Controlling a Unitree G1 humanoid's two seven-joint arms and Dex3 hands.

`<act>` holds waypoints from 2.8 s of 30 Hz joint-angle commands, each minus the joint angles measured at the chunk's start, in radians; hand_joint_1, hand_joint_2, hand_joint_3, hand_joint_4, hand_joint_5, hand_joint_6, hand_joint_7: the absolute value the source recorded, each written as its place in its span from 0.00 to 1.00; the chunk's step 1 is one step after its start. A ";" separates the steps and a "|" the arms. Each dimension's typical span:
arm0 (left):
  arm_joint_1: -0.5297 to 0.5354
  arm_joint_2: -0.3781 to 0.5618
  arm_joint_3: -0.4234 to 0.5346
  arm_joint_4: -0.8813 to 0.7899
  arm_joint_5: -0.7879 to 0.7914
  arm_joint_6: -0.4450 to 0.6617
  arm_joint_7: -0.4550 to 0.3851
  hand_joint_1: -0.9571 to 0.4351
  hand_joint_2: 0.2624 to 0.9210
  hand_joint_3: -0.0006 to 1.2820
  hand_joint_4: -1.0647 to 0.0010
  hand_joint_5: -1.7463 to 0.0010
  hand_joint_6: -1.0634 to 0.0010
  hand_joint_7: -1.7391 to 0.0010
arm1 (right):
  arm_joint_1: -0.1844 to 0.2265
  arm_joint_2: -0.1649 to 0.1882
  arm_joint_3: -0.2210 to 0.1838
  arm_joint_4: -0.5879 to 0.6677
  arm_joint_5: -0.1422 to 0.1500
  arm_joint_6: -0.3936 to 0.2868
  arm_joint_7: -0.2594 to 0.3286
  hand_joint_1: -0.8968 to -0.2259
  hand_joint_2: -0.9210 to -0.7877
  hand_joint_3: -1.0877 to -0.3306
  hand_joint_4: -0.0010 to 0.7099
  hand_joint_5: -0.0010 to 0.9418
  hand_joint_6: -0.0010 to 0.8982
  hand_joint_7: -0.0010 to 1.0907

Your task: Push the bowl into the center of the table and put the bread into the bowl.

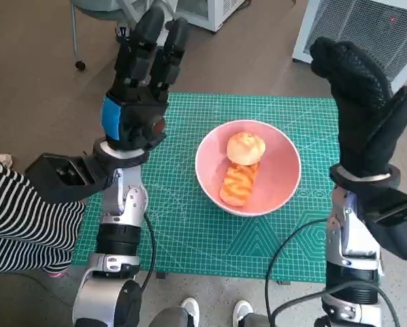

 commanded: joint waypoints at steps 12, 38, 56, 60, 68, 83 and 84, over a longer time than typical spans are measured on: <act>0.033 -0.002 -0.006 0.022 0.027 -0.062 -0.015 0.13 1.00 0.29 0.89 0.99 0.97 0.80 | 0.021 0.007 0.010 0.037 0.012 0.003 0.018 0.31 0.00 0.42 0.33 0.00 0.13 0.37; 0.048 -0.056 -0.011 0.030 0.010 -0.053 -0.019 0.16 1.00 0.26 0.86 0.99 1.00 0.75 | 0.041 0.005 0.011 0.054 0.023 -0.007 0.040 0.28 0.00 0.48 0.31 0.00 0.13 0.36; 0.045 -0.044 -0.011 0.077 0.042 -0.137 -0.036 0.20 1.00 0.28 0.88 1.00 1.00 0.75 | 0.041 -0.005 0.025 0.093 0.011 -0.072 0.056 0.31 0.00 0.47 0.31 0.00 0.12 0.35; 0.041 -0.037 -0.015 0.095 0.055 -0.161 -0.034 0.21 1.00 0.32 0.89 1.00 1.00 0.75 | 0.036 -0.005 0.025 0.106 0.010 -0.084 0.060 0.31 0.00 0.47 0.31 0.00 0.12 0.35; 0.035 -0.024 -0.018 0.108 0.063 -0.172 -0.038 0.20 1.00 0.36 0.94 1.00 1.00 0.79 | 0.028 -0.002 0.024 0.125 0.012 -0.094 0.063 0.32 0.00 0.47 0.31 0.00 0.12 0.35; 0.031 -0.013 -0.021 0.100 0.060 -0.148 -0.032 0.20 1.00 0.37 1.00 1.00 1.00 0.87 | 0.025 0.000 0.025 0.122 0.011 -0.095 0.060 0.32 0.00 0.47 0.31 0.00 0.13 0.35; 0.032 -0.013 -0.022 0.098 0.060 -0.146 -0.031 0.20 1.00 0.37 1.00 1.00 1.00 0.87 | 0.025 0.000 0.025 0.121 0.010 -0.095 0.059 0.32 0.00 0.47 0.31 0.00 0.13 0.35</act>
